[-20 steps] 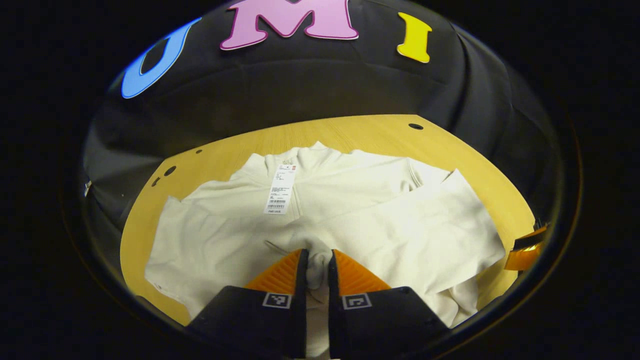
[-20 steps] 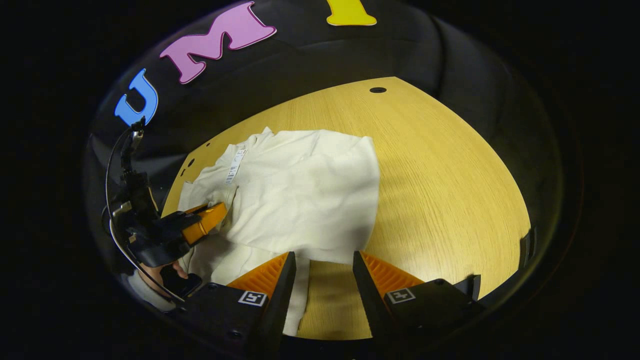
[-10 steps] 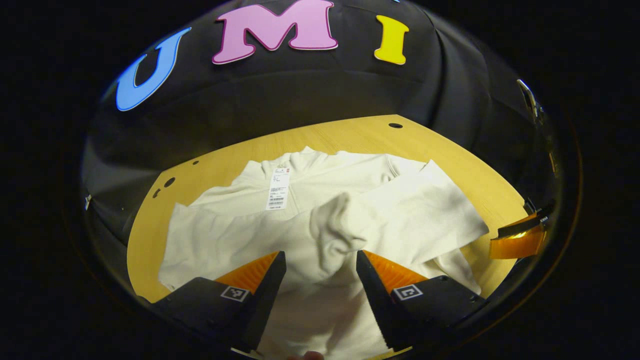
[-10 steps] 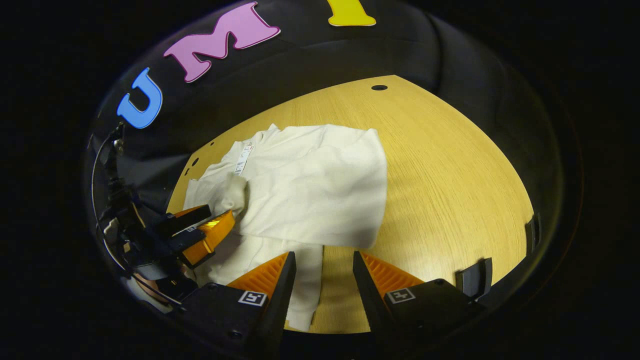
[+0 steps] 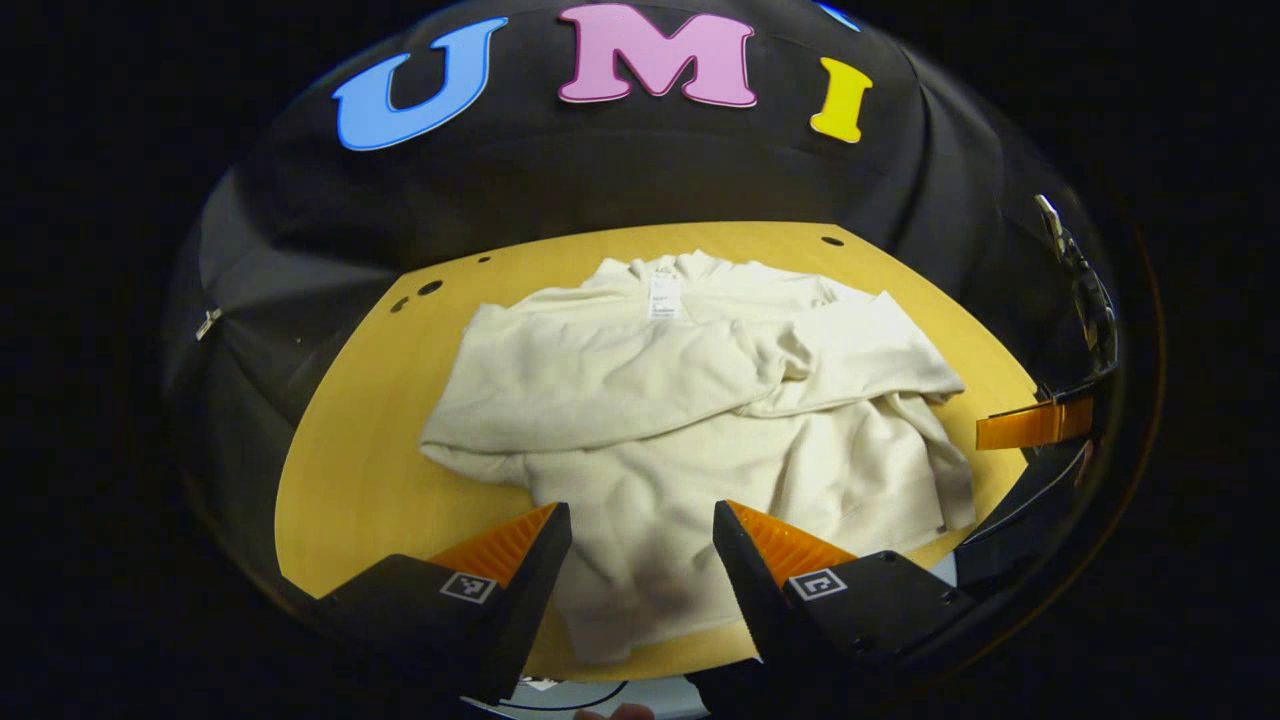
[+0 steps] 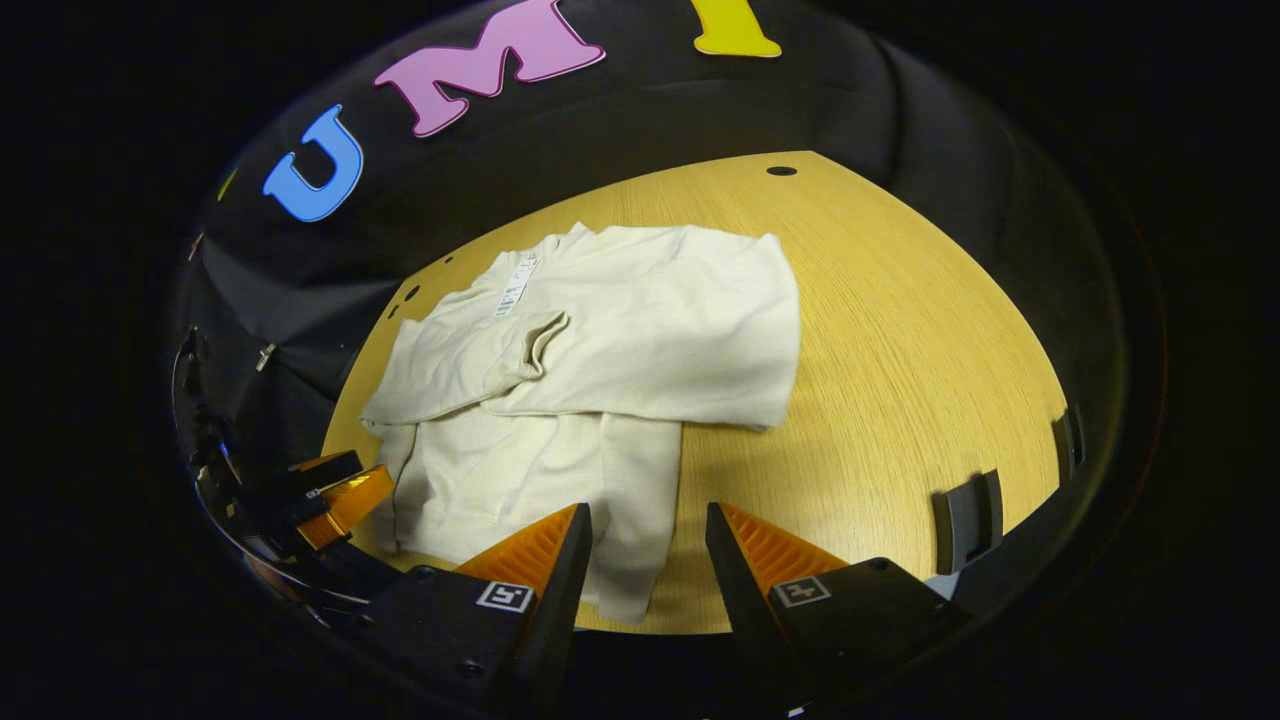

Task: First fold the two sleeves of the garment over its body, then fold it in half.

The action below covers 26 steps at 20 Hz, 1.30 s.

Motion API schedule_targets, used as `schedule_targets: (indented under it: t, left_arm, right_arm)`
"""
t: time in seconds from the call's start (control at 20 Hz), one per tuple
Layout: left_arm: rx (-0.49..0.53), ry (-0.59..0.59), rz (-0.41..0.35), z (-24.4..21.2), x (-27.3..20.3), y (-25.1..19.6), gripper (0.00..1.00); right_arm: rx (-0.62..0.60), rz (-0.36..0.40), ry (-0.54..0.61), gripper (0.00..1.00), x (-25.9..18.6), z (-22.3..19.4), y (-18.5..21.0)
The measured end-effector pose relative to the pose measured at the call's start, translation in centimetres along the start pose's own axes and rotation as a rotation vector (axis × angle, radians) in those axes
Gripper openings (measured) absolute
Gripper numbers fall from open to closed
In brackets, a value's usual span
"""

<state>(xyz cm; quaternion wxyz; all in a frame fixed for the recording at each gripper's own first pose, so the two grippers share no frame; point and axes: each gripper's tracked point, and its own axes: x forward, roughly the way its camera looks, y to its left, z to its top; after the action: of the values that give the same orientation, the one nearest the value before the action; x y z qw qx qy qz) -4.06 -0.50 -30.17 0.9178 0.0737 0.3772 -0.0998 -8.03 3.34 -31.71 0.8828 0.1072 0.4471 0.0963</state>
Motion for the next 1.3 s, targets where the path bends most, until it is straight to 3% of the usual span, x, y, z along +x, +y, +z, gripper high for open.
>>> schedule_targets:
  t: [0.4,0.7,0.9,1.1,1.15,1.2,1.3]
  left_arm:
    - [-0.016,0.071,-0.003,-3.6,-0.6,1.4,0.9]
    - [-0.029,0.17,-0.008,-6.4,1.8,1.7,0.9]
    - [-0.041,0.185,-0.035,-6.4,3.0,1.1,0.87]
    - [-0.084,0.124,-0.011,-6.1,3.4,0.9,0.96]
    - [-0.058,0.119,-0.036,-5.9,3.5,0.2,0.95]
    - [-0.018,0.129,-0.07,-6.1,3.6,-0.5,0.9]
    - [0.016,0.154,-0.126,-5.7,3.8,-1.6,0.48]
  right_arm:
    - [-0.036,0.004,0.047,0.71,0.1,-4.0,1.0]
    - [-0.09,-0.03,0.095,0.72,2.4,-5.3,1.2]
    - [-0.207,-0.068,0.121,0.72,4.3,-4.9,1.8]
    - [-0.323,-0.133,0.151,0.68,4.9,-5.1,2.0]
    - [-0.313,-0.121,0.153,0.74,4.9,-5.3,2.1]
    - [-0.311,-0.109,0.161,0.74,4.8,-5.2,2.4]
    - [-0.334,-0.067,0.169,0.45,4.8,-5.3,3.0]
